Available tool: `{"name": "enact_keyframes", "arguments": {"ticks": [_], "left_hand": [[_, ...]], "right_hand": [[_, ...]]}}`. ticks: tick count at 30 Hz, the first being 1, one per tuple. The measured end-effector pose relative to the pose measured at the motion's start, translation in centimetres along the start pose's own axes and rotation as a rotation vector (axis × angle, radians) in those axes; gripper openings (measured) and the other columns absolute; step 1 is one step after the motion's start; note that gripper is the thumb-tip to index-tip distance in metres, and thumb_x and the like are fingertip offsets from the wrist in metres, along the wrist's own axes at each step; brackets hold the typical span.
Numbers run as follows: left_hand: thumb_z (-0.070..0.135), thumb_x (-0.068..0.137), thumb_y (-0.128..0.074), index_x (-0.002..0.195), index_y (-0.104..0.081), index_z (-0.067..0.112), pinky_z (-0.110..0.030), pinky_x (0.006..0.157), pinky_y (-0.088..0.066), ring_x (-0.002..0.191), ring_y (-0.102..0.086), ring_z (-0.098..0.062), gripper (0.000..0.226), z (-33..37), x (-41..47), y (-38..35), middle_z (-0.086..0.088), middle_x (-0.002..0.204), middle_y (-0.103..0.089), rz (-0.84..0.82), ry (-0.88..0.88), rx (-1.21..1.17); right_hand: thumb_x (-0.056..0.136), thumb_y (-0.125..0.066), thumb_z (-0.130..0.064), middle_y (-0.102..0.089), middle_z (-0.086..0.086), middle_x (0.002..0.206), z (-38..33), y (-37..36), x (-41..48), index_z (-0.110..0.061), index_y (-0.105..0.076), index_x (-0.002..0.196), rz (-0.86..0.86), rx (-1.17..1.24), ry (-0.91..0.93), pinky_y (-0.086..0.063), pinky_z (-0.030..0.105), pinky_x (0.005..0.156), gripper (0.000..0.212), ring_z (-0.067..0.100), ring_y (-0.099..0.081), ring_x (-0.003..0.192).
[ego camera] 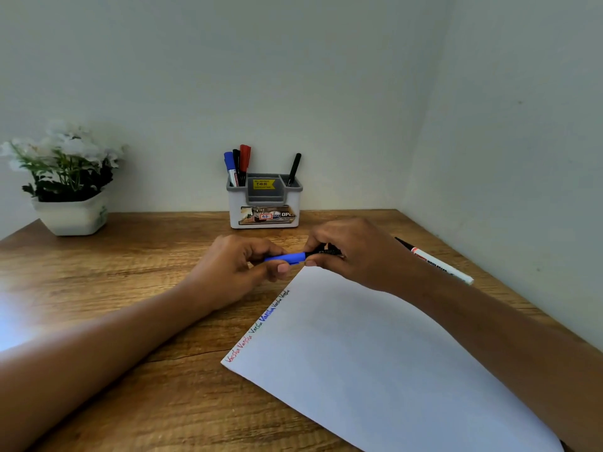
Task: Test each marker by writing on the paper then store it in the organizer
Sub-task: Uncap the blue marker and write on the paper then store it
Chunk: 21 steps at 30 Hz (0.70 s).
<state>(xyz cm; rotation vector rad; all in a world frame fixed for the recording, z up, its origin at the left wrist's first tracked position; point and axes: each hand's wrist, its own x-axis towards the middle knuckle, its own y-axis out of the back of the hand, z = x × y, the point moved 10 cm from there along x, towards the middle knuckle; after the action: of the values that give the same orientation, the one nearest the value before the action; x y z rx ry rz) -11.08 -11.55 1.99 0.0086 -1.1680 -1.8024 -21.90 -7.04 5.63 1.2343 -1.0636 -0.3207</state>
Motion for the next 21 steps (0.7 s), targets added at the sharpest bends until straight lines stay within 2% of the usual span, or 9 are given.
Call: {"name": "enact_keyframes", "arguments": {"ticks": [2, 5, 8, 11, 15, 21], "left_hand": [[0.035, 0.082, -0.069, 0.088, -0.068, 0.040, -0.012, 0.060, -0.043, 0.072, -0.063, -0.002, 0.008, -0.1, 0.1, -0.1, 0.023, 0.078, -0.070, -0.009, -0.004, 0.006], [0.031, 0.085, -0.068, 0.088, -0.069, 0.038, -0.010, 0.058, -0.042, 0.070, -0.064, 0.000, 0.008, 0.0, -0.1, -0.1, 0.017, 0.073, -0.072, -0.015, -0.012, -0.018], [0.028, 0.087, -0.067, 0.087, -0.068, 0.036, -0.005, 0.059, -0.039, 0.067, -0.062, 0.006, 0.008, 0.0, -0.1, -0.4, 0.016, 0.071, -0.072, -0.039, -0.003, -0.065], [0.027, 0.088, -0.064, 0.081, -0.069, 0.034, -0.006, 0.061, -0.040, 0.065, -0.062, 0.004, 0.011, -0.4, 0.1, -1.1, 0.014, 0.074, -0.073, -0.110, 0.036, -0.122], [0.026, 0.089, -0.061, 0.089, -0.071, 0.025, -0.003, 0.063, -0.041, 0.069, -0.064, 0.004, 0.010, -1.1, 0.4, -1.6, 0.009, 0.079, -0.075, -0.179, 0.081, -0.206], [0.022, 0.091, -0.059, 0.091, -0.070, 0.022, -0.005, 0.067, -0.044, 0.072, -0.067, 0.001, 0.011, -1.5, 0.4, -1.6, 0.005, 0.079, -0.076, -0.197, 0.112, -0.305]], "right_hand": [[0.085, -0.063, -0.025, -0.067, -0.003, 0.083, 0.0, 0.1, 0.0, -0.015, -0.067, 0.089, 0.001, -0.008, 0.006, -0.045, 0.033, 0.061, 0.012, 0.012, -0.054, 0.070], [0.084, -0.060, -0.029, -0.066, -0.003, 0.080, -0.5, 0.1, 0.2, -0.016, -0.066, 0.088, 0.018, -0.077, 0.048, -0.047, 0.038, 0.059, 0.015, 0.013, -0.054, 0.069], [0.082, -0.062, -0.027, -0.063, -0.003, 0.074, -1.7, 0.6, 0.1, -0.016, -0.064, 0.082, 0.064, -0.204, 0.149, -0.044, 0.030, 0.052, 0.011, 0.015, -0.053, 0.064], [0.082, -0.064, -0.024, -0.061, -0.001, 0.070, -3.1, 0.8, -0.1, -0.015, -0.063, 0.079, 0.092, -0.333, 0.251, -0.037, 0.025, 0.049, 0.009, 0.017, -0.053, 0.058], [0.081, -0.067, -0.020, -0.061, 0.002, 0.068, -3.9, 0.8, 0.0, -0.013, -0.063, 0.078, 0.089, -0.407, 0.307, -0.031, 0.023, 0.047, 0.009, 0.020, -0.052, 0.057], [0.087, -0.056, -0.018, -0.061, 0.005, 0.069, -4.7, 1.0, 0.1, -0.011, -0.063, 0.080, 0.082, -0.460, 0.348, -0.038, 0.025, 0.044, 0.013, 0.023, -0.055, 0.058]]}}
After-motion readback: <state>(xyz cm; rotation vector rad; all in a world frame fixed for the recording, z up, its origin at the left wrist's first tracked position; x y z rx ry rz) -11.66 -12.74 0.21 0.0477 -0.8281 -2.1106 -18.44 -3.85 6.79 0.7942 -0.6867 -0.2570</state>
